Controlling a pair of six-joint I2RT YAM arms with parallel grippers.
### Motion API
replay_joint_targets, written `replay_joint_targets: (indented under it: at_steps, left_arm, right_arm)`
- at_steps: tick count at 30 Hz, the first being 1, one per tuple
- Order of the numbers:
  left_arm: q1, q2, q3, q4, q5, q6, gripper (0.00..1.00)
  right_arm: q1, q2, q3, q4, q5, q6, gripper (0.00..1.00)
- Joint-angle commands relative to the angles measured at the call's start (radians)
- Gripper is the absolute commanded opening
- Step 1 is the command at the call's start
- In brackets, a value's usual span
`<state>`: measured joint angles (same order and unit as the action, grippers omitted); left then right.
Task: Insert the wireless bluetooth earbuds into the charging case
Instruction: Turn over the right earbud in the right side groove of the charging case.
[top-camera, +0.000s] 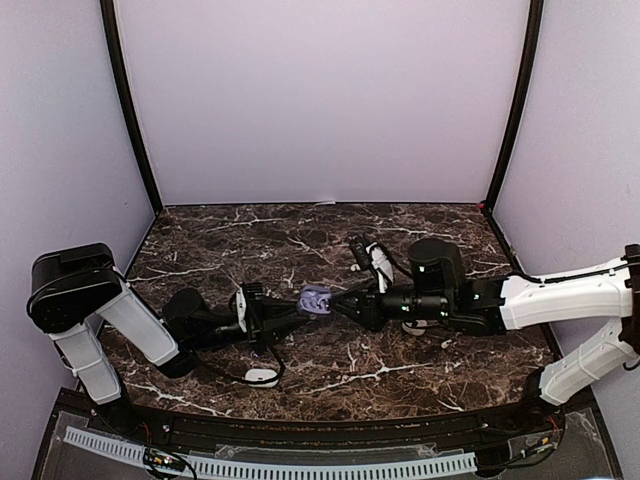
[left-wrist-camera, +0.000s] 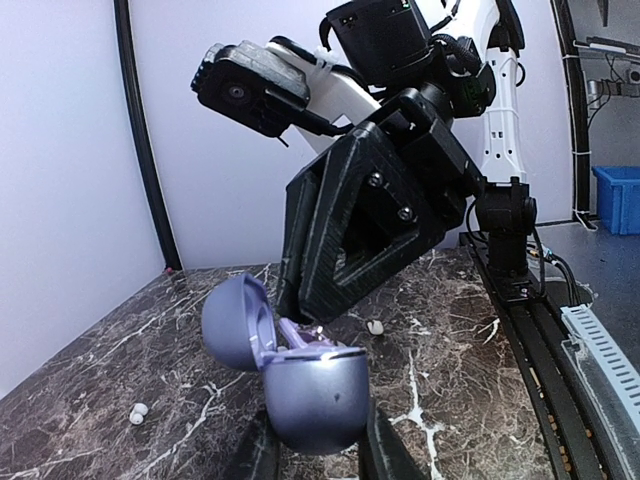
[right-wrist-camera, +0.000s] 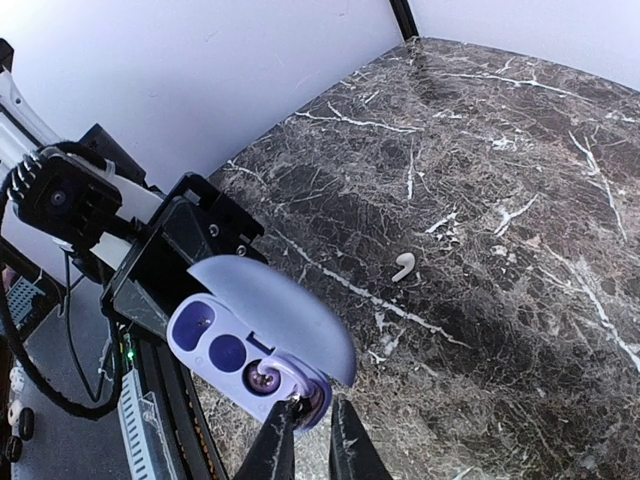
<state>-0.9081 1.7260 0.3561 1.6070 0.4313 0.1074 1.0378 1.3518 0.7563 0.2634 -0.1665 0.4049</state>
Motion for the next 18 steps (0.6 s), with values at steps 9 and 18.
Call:
replay_joint_targets:
  at_steps: [9,18]
  left_arm:
    - [-0.008,0.000,0.002,0.188,0.009,-0.014,0.16]
    - [-0.008,-0.003,0.010,0.176,0.010,-0.015,0.16]
  right_arm:
    - [-0.005,0.010,-0.029,0.048,-0.097,-0.014,0.08]
    - [-0.005,-0.006,-0.041,0.008,-0.093,-0.042,0.08]
